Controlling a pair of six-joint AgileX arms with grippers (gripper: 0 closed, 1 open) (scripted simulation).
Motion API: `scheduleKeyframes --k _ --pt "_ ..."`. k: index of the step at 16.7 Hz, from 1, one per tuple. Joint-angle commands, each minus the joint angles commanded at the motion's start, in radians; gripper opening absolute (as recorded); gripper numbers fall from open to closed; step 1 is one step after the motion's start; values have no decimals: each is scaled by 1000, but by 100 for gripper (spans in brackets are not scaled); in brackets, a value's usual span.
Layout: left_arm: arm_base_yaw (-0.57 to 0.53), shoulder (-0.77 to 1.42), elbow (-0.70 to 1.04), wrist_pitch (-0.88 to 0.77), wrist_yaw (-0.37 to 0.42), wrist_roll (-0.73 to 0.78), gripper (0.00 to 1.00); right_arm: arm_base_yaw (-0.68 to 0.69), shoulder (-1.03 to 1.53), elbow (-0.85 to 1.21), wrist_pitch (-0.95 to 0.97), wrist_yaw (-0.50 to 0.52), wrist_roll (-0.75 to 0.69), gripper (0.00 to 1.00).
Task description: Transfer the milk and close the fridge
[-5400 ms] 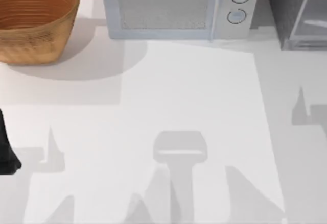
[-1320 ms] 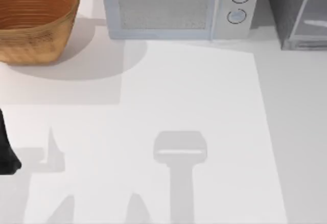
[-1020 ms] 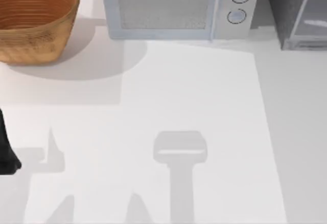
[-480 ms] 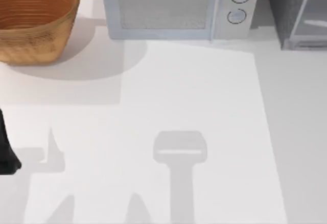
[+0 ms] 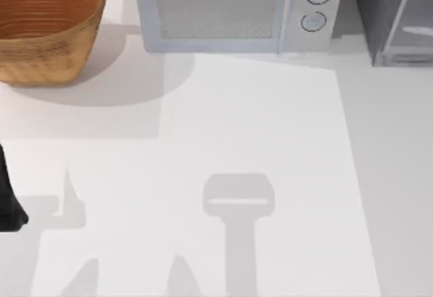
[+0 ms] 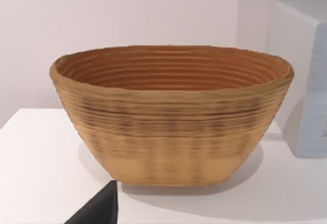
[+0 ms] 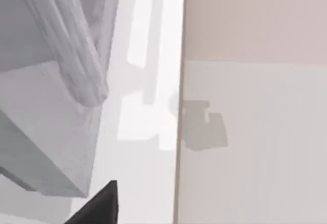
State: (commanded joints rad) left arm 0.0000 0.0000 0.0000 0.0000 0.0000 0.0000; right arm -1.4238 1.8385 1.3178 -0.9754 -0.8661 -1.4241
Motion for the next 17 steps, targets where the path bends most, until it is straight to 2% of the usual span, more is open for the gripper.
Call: scheduleKeyframes --k 5,9,12,17 --pt "0 0 0 0 0 0 100 265 3 -10 362 58 444 100" --pt "0 0 0 0 0 0 100 428 -1 -14 588 94 695 100" --pt "0 0 0 0 0 0 100 489 -4 -15 666 109 775 100" --pt "0 0 0 0 0 0 100 482 -10 -23 674 108 779 100"
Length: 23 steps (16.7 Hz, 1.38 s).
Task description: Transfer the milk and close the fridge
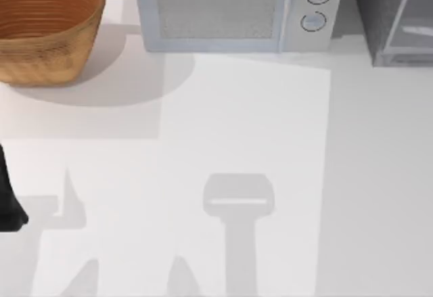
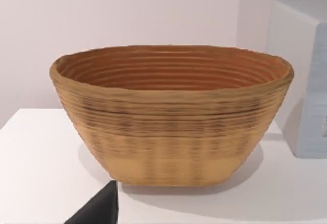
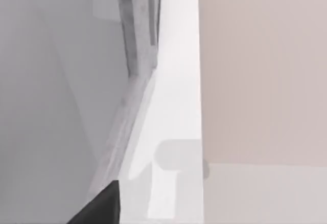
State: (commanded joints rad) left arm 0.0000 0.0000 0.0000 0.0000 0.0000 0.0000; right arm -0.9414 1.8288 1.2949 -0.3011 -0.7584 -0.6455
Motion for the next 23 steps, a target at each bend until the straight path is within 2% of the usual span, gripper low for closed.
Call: scheduleKeyframes --k 3,7,13,16,19,23 --pt "0 0 0 0 0 0 100 32 -16 -7 31 36 25 100" --pt "0 0 0 0 0 0 100 183 -47 -73 106 195 172 100" --pt "0 0 0 0 0 0 100 638 -106 -176 210 461 397 100" --pt "0 0 0 0 0 0 100 816 -170 -215 302 614 538 100" --pt "0 0 0 0 0 0 100 905 -207 -288 352 708 623 100" --pt "0 0 0 0 0 0 100 916 -209 -302 356 723 633 100"
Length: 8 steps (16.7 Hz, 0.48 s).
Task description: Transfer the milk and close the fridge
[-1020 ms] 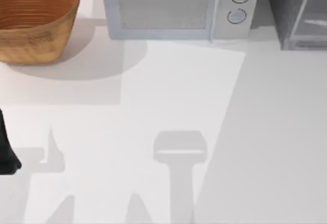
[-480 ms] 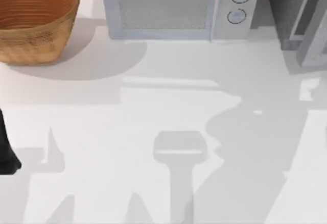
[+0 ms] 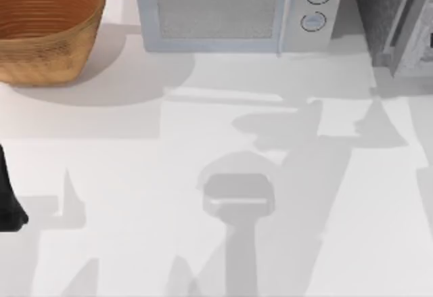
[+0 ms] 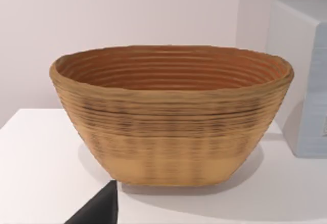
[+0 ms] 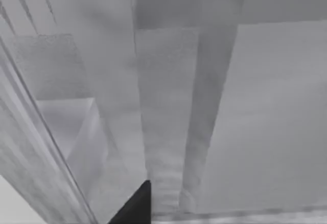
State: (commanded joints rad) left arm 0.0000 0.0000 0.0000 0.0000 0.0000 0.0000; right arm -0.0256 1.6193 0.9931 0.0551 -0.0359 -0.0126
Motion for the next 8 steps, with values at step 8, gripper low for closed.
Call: scheduleKeyframes --k 8 --pt "0 0 0 0 0 0 100 -9 204 235 -50 0 -1 100"
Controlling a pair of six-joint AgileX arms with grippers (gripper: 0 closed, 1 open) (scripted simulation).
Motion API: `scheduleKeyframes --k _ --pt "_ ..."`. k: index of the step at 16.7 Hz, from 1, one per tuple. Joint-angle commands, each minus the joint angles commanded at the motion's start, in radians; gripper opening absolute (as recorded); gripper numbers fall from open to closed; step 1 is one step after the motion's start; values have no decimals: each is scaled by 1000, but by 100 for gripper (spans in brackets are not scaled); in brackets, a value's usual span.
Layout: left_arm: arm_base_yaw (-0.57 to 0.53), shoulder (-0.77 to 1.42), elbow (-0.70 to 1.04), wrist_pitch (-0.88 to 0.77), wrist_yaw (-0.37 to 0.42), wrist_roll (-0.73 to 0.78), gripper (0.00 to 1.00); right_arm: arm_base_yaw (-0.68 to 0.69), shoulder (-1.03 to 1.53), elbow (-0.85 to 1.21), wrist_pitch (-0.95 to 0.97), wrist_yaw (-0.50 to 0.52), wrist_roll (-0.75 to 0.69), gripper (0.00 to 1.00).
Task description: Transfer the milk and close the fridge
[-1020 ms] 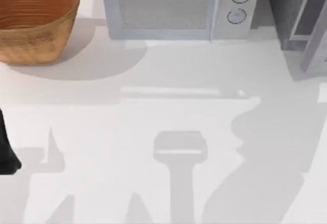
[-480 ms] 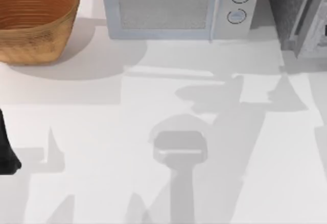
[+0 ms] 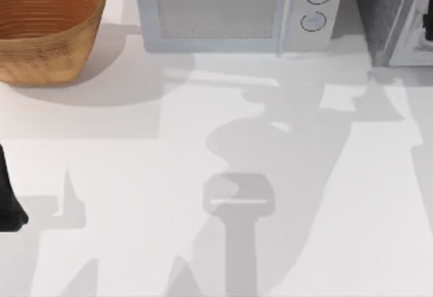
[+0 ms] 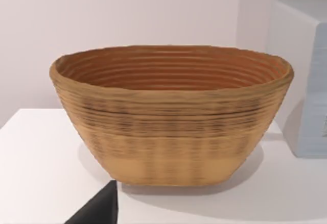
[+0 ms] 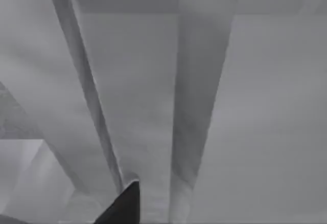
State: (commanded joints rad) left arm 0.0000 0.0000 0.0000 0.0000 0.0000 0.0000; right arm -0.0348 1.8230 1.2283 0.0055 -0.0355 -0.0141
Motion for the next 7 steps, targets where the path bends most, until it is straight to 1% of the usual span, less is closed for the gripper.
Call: scheduleKeyframes --k 3,7 --pt "0 0 0 0 0 0 100 -2 108 154 -30 7 1 100" --pt "0 0 0 0 0 0 100 -3 162 214 -45 11 0 100"
